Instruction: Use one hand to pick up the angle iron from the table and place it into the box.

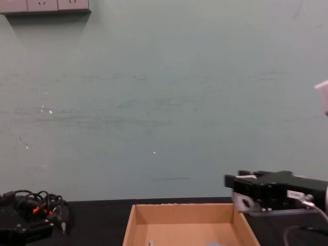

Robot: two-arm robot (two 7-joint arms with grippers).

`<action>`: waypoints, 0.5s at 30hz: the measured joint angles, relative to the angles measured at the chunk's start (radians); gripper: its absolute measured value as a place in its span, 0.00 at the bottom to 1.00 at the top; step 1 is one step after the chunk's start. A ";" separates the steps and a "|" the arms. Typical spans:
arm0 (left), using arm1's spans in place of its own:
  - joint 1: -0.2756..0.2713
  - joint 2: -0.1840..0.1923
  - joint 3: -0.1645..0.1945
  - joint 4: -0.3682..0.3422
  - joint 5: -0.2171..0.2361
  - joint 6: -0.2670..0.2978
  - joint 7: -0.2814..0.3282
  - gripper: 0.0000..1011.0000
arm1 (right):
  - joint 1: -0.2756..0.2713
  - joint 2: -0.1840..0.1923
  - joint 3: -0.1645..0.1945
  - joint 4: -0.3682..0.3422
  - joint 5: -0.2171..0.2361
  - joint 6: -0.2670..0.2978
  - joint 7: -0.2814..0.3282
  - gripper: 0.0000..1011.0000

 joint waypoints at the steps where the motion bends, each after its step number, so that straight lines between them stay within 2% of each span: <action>1: 0.000 0.000 0.000 0.000 0.000 0.000 0.000 0.99 | 0.009 -0.004 -0.006 0.008 -0.002 -0.004 0.006 0.41; 5: 0.000 0.000 0.000 0.000 0.000 0.000 0.000 0.99 | 0.052 -0.026 -0.036 0.055 -0.010 -0.023 0.033 0.41; 11: 0.000 0.000 0.000 0.000 0.000 0.000 0.000 0.99 | 0.094 -0.051 -0.061 0.115 -0.016 -0.034 0.052 0.41; 15: 0.000 0.000 0.000 0.000 0.000 0.000 0.000 0.99 | 0.132 -0.078 -0.080 0.185 -0.024 -0.039 0.061 0.41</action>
